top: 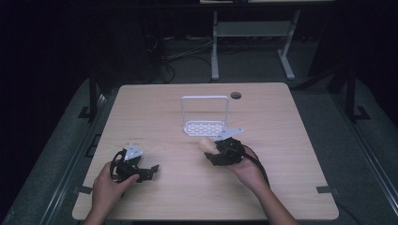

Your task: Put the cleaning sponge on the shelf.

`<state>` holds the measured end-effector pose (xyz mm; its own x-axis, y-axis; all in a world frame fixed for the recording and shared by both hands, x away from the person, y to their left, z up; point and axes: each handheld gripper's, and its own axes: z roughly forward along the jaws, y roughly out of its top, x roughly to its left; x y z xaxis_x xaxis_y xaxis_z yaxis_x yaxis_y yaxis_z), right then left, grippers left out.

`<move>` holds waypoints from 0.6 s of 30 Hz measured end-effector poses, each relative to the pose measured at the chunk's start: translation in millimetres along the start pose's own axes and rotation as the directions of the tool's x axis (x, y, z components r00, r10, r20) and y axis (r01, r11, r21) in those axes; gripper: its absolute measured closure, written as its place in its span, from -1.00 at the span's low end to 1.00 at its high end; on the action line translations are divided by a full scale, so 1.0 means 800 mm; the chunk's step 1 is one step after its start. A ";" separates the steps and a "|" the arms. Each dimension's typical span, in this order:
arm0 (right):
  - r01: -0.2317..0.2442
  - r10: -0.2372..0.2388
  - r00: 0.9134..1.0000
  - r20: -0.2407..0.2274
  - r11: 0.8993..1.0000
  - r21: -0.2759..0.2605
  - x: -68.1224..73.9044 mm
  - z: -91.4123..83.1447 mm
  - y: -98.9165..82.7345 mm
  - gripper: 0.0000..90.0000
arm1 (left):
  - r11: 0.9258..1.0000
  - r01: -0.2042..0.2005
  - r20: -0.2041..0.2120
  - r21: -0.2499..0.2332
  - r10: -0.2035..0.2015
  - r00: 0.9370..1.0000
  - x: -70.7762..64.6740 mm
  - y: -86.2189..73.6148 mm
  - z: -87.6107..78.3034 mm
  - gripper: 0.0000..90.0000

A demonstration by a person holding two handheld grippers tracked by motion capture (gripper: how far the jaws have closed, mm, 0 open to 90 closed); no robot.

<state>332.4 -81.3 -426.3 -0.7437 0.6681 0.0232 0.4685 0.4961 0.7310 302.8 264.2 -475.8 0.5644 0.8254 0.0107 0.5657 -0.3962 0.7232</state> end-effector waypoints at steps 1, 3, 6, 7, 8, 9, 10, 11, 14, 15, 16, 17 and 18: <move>0.003 -0.003 1.000 -0.001 1.000 -0.001 -0.002 0.000 0.001 -0.08 | 1.000 0.000 0.000 0.000 0.000 1.000 0.000 0.000 0.000 -0.72; 0.005 -0.005 1.000 0.003 1.000 -0.003 -0.005 0.001 0.004 -0.08 | 1.000 -0.001 0.000 0.001 0.001 1.000 0.000 0.000 0.000 -0.72; 0.005 -0.005 1.000 0.008 1.000 -0.006 -0.009 0.001 0.007 -0.08 | 1.000 0.002 0.001 -0.002 -0.002 1.000 0.000 0.000 0.000 -0.72; 0.004 -0.004 1.000 0.012 1.000 -0.005 -0.010 0.002 0.009 -0.08 | 1.000 0.002 0.001 -0.002 -0.002 1.000 0.000 0.000 0.000 -0.72; 0.003 -0.003 1.000 0.016 1.000 -0.008 -0.013 0.002 0.011 -0.08 | 1.000 0.001 0.001 0.000 -0.001 1.000 0.000 0.000 0.000 -0.72; 0.003 -0.003 1.000 0.016 1.000 -0.008 -0.013 0.002 0.011 -0.08 | 1.000 0.001 0.001 0.000 -0.001 1.000 0.000 0.000 0.000 -0.72; 0.003 -0.003 1.000 0.017 1.000 -0.011 -0.014 0.002 0.012 -0.09 | 1.000 0.000 0.001 0.000 0.000 1.000 0.000 0.000 0.000 -0.72; -0.001 0.001 1.000 0.020 1.000 -0.011 -0.015 0.003 0.013 -0.08 | 1.000 0.000 0.001 0.000 0.000 1.000 0.000 0.000 0.000 -0.72; 0.002 -0.002 1.000 0.026 1.000 -0.014 -0.019 0.005 0.016 -0.08 | 1.000 -0.004 0.000 0.001 0.004 1.000 0.000 0.000 0.000 -0.72; 0.002 -0.001 1.000 0.028 1.000 -0.013 -0.020 0.006 0.017 -0.08 | 1.000 -0.003 0.000 0.001 0.003 1.000 0.000 0.000 0.000 -0.72; 0.005 -0.004 1.000 0.030 1.000 -0.015 -0.020 0.007 0.018 -0.08 | 1.000 -0.003 0.000 0.001 0.003 1.000 0.000 0.000 0.000 -0.72; 0.005 -0.005 0.999 0.032 1.000 -0.017 -0.021 0.008 0.020 -0.08 | 1.000 -0.003 0.000 0.001 0.003 1.000 0.000 0.000 0.000 -0.72; 0.004 -0.003 0.999 0.033 1.000 -0.016 -0.023 0.010 0.022 -0.08 | 1.000 -0.003 0.000 0.001 0.003 1.000 0.000 0.000 0.000 -0.72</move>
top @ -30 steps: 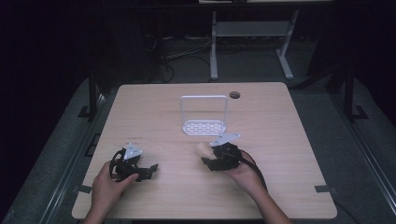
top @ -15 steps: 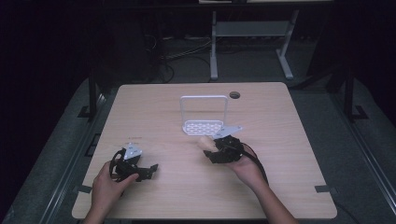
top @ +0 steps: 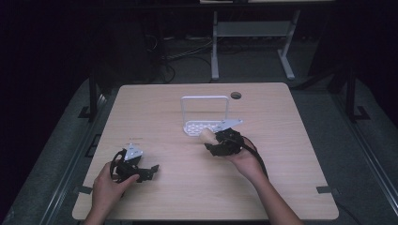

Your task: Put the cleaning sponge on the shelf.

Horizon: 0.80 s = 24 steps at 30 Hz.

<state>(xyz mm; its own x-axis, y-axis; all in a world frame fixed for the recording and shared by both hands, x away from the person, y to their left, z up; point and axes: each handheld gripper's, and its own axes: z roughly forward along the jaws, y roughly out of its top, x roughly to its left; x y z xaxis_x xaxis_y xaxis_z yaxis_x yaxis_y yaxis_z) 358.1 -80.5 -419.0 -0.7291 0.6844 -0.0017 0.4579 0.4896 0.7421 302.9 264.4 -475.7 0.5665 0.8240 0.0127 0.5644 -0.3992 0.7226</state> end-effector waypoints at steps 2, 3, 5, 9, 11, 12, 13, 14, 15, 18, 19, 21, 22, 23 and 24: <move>0.004 -0.004 1.000 0.002 1.000 -0.004 -0.002 0.002 0.002 -0.08 | 1.000 0.000 0.000 0.000 0.000 1.000 0.000 0.000 0.000 -0.72; 0.001 -0.001 1.000 0.004 1.000 -0.003 -0.002 0.003 0.003 -0.08 | 1.000 0.000 0.000 0.000 0.000 1.000 0.000 0.000 0.000 -0.72; 0.002 -0.002 1.000 0.004 1.000 -0.002 -0.003 0.004 0.004 -0.08 | 1.000 0.000 0.000 0.000 0.000 1.000 0.000 0.000 0.000 -0.72; 0.004 -0.004 1.000 0.011 1.000 0.000 -0.006 0.008 0.010 -0.08 | 1.000 0.001 0.000 0.001 -0.001 1.000 0.000 0.000 0.000 -0.72; 0.007 -0.007 1.000 0.012 1.000 0.000 -0.007 0.010 0.012 -0.08 | 1.000 0.002 0.000 0.002 -0.002 1.000 0.000 0.000 0.000 -0.72; 0.006 -0.006 1.000 0.013 1.000 0.001 -0.008 0.011 0.013 -0.08 | 1.000 0.002 0.001 0.003 -0.002 1.000 0.000 0.000 0.000 -0.72; 0.007 -0.007 1.000 0.014 1.000 0.001 -0.009 0.012 0.014 -0.08 | 1.000 0.002 0.001 0.004 -0.002 1.000 0.000 0.000 0.000 -0.72; 0.007 -0.007 1.000 0.016 1.000 0.000 -0.010 0.013 0.015 -0.08 | 1.000 0.002 0.001 0.005 -0.002 1.000 0.000 0.000 0.000 -0.72; 0.006 -0.006 1.000 0.017 1.000 0.000 -0.010 0.014 0.016 -0.08 | 1.000 0.002 0.001 0.002 -0.002 1.000 0.000 0.000 0.000 -0.72; 0.011 -0.011 1.000 0.019 1.000 0.003 -0.013 0.017 0.019 -0.08 | 1.000 0.003 0.001 0.003 -0.003 1.000 0.000 0.000 0.000 -0.72; 0.011 -0.011 1.000 0.021 1.000 0.005 -0.015 0.018 0.020 -0.08 | 1.000 0.003 0.001 0.003 -0.003 1.000 0.000 0.000 0.000 -0.72; 0.006 -0.006 1.000 0.023 1.000 0.005 -0.017 0.020 0.022 -0.08 | 1.000 0.003 0.001 0.003 -0.003 1.000 0.000 0.000 0.000 -0.72; 0.006 -0.006 1.000 0.024 1.000 0.007 -0.018 0.021 0.023 -0.08 | 1.000 0.003 0.001 0.003 -0.003 1.000 0.000 0.000 0.000 -0.72; 0.009 -0.009 1.000 0.024 1.000 0.005 -0.020 0.022 0.024 -0.08 | 1.000 0.003 0.001 0.003 -0.003 1.000 0.000 0.000 0.000 -0.72; 0.011 -0.011 1.000 0.028 1.000 0.005 -0.021 0.024 0.025 -0.08 | 1.000 0.003 0.001 0.003 -0.003 1.000 0.000 0.000 0.000 -0.72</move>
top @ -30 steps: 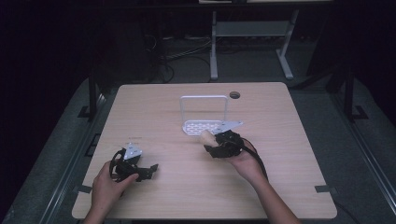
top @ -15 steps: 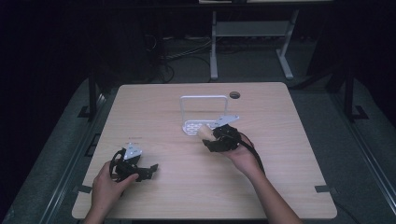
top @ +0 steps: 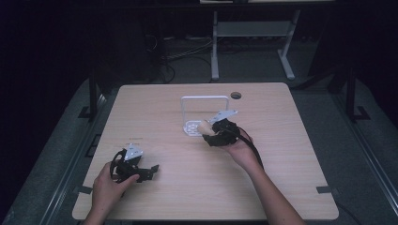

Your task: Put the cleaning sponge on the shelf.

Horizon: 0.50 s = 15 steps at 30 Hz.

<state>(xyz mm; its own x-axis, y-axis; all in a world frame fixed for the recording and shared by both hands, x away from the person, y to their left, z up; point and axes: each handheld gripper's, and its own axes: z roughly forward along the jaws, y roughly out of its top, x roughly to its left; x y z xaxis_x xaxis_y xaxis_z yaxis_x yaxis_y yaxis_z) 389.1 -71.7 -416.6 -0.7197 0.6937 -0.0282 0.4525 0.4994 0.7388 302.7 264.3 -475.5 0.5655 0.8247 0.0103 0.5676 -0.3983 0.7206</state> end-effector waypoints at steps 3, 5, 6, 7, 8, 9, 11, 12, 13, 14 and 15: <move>0.000 0.000 1.000 0.002 1.000 0.004 -0.002 0.003 0.003 -0.08 | 1.000 0.000 0.000 0.000 0.000 1.000 0.000 0.000 0.000 -0.72; -0.001 0.001 1.000 0.001 1.000 0.004 -0.004 0.006 0.005 -0.08 | 1.000 0.000 0.000 0.000 0.000 1.000 0.000 0.000 0.000 -0.72; 0.002 -0.002 1.000 0.002 1.000 0.003 -0.005 0.009 0.006 -0.08 | 1.000 0.000 0.000 0.000 0.000 1.000 0.000 0.000 0.000 -0.72; 0.002 -0.002 1.000 0.002 1.000 0.003 -0.005 0.009 0.006 -0.08 | 1.000 0.000 0.000 0.000 0.000 1.000 0.000 0.000 0.000 -0.72; 0.000 0.000 1.000 0.003 1.000 0.006 -0.007 0.010 0.007 -0.08 | 1.000 0.000 0.000 0.000 0.000 1.000 0.000 0.000 0.000 -0.72; -0.004 0.004 1.000 0.003 1.000 0.006 -0.008 0.013 0.008 -0.08 | 1.000 0.000 0.000 0.000 0.000 1.000 0.000 0.000 0.000 -0.72; -0.002 0.002 1.000 0.006 1.000 0.011 -0.010 0.017 0.010 -0.08 | 1.000 0.000 0.000 0.000 0.000 1.000 0.000 0.000 0.000 -0.72; -0.002 0.002 1.000 0.008 1.000 0.013 -0.012 0.021 0.012 -0.08 | 1.000 0.000 0.000 0.000 0.000 1.000 0.000 0.000 0.000 -0.72; -0.002 0.002 1.000 0.008 1.000 0.013 -0.012 0.021 0.012 -0.08 | 1.000 0.000 0.000 0.000 0.000 1.000 0.000 0.000 0.000 -0.72; -0.006 0.006 1.000 0.007 1.000 0.010 -0.014 0.024 0.013 -0.08 | 1.000 0.000 0.000 0.000 0.000 1.000 0.000 0.000 0.000 -0.72; -0.006 0.006 1.000 0.005 1.000 0.010 -0.015 0.026 0.013 -0.08 | 1.000 0.000 0.000 -0.001 0.000 1.000 0.000 0.000 0.000 -0.72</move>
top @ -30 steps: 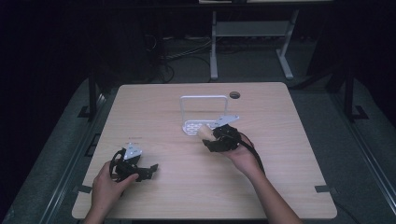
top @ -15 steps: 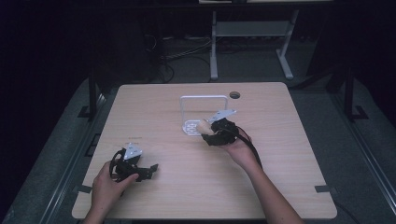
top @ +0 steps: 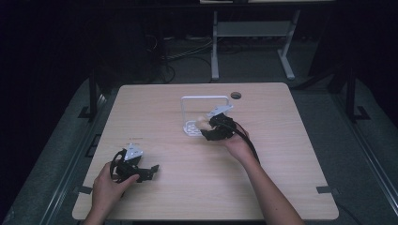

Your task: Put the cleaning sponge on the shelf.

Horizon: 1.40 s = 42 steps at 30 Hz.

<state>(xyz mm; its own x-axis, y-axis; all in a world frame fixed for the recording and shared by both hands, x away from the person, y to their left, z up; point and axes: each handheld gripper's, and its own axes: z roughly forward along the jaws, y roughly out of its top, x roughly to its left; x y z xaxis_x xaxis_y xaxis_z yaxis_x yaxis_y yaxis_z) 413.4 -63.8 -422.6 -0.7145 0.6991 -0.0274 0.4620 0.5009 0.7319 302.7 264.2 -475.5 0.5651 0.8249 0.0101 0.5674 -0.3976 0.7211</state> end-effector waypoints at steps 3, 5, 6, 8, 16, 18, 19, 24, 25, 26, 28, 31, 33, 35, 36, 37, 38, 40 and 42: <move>0.001 -0.001 1.000 0.000 1.000 0.007 -0.001 0.005 0.001 -0.08 | 1.000 0.000 0.000 0.000 0.000 1.000 0.000 0.000 0.000 -0.72; 0.003 -0.003 1.000 -0.002 1.000 0.011 -0.002 0.010 0.002 -0.08 | 1.000 0.000 0.000 0.000 0.000 1.000 0.000 0.000 0.000 -0.72; 0.002 -0.002 1.000 0.000 1.000 0.011 -0.002 0.012 0.002 -0.08 | 1.000 0.000 0.000 0.000 0.000 1.000 0.000 0.000 0.000 -0.72; 0.001 -0.001 1.000 -0.003 1.000 0.021 -0.004 0.018 0.001 -0.08 | 1.000 0.000 0.000 0.000 0.000 1.000 0.000 0.000 0.000 -0.72; -0.005 0.005 1.000 -0.004 0.999 0.052 -0.007 0.036 0.000 -0.09 | 1.000 0.000 0.000 0.001 0.000 1.000 0.000 0.000 0.000 -0.72; -0.007 0.007 1.000 -0.004 0.998 0.057 -0.007 0.039 0.000 -0.09 | 1.000 0.000 0.000 0.000 0.000 1.000 0.000 0.000 0.000 -0.72; -0.006 0.006 1.000 -0.002 0.998 0.058 -0.006 0.041 0.001 -0.09 | 1.000 0.000 0.000 0.000 0.000 1.000 0.000 0.000 0.000 -0.72; -0.003 0.003 1.000 -0.001 0.998 0.064 -0.006 0.045 0.002 -0.09 | 1.000 0.000 0.000 0.002 0.000 1.000 0.000 0.000 0.000 -0.72; -0.001 0.001 1.000 0.002 0.998 0.068 -0.007 0.046 0.002 -0.09 | 1.000 0.000 0.000 0.001 0.000 1.000 0.000 0.000 0.000 -0.72; 0.000 0.000 1.000 0.001 0.997 0.071 -0.007 0.047 0.001 -0.09 | 1.000 0.000 0.000 0.001 0.000 1.000 0.000 0.000 0.000 -0.72; -0.004 0.004 1.000 0.001 0.997 0.074 -0.008 0.049 0.000 -0.09 | 1.000 0.000 0.000 0.001 0.000 1.000 0.000 0.000 0.000 -0.72; -0.006 0.005 1.000 0.005 0.997 0.077 -0.008 0.051 0.000 -0.09 | 1.000 0.000 0.000 0.001 0.000 1.000 0.000 0.000 0.000 -0.72; -0.007 0.007 1.000 0.003 0.997 0.079 -0.008 0.053 -0.001 -0.10 | 1.000 0.000 0.000 0.001 0.000 1.000 0.000 0.000 0.000 -0.72; -0.005 0.005 1.000 0.002 0.997 0.080 -0.008 0.054 -0.001 -0.10 | 1.000 0.000 0.000 0.002 0.000 1.000 0.000 0.000 0.000 -0.72; -0.006 0.006 1.000 0.001 0.997 0.082 -0.008 0.055 -0.002 -0.10 | 1.000 0.000 0.000 0.002 0.000 1.000 0.000 0.000 0.000 -0.72; -0.005 0.005 1.000 0.002 0.996 0.084 -0.008 0.055 -0.002 -0.10 | 1.000 0.000 0.000 0.001 0.000 1.000 0.000 0.000 0.000 -0.72; -0.005 0.004 1.000 0.002 0.996 0.084 -0.008 0.056 -0.002 -0.11 | 1.000 0.000 0.000 0.002 0.000 1.000 0.000 0.000 0.000 -0.72; -0.006 0.006 1.000 0.000 0.997 0.082 -0.008 0.056 -0.002 -0.11 | 1.000 0.000 0.000 0.001 0.000 1.000 0.000 0.000 0.000 -0.72; -0.005 0.005 1.000 -0.001 0.997 0.082 -0.008 0.056 -0.002 -0.11 | 1.000 0.000 0.000 0.001 0.000 1.000 0.000 0.000 0.000 -0.72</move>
<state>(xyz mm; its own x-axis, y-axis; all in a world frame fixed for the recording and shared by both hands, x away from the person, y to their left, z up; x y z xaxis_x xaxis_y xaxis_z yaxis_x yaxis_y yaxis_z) 441.1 -46.3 -454.4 -0.7129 0.7009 -0.0233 0.5067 0.5378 0.6738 302.7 264.2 -475.4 0.5651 0.8250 0.0103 0.5682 -0.3981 0.7202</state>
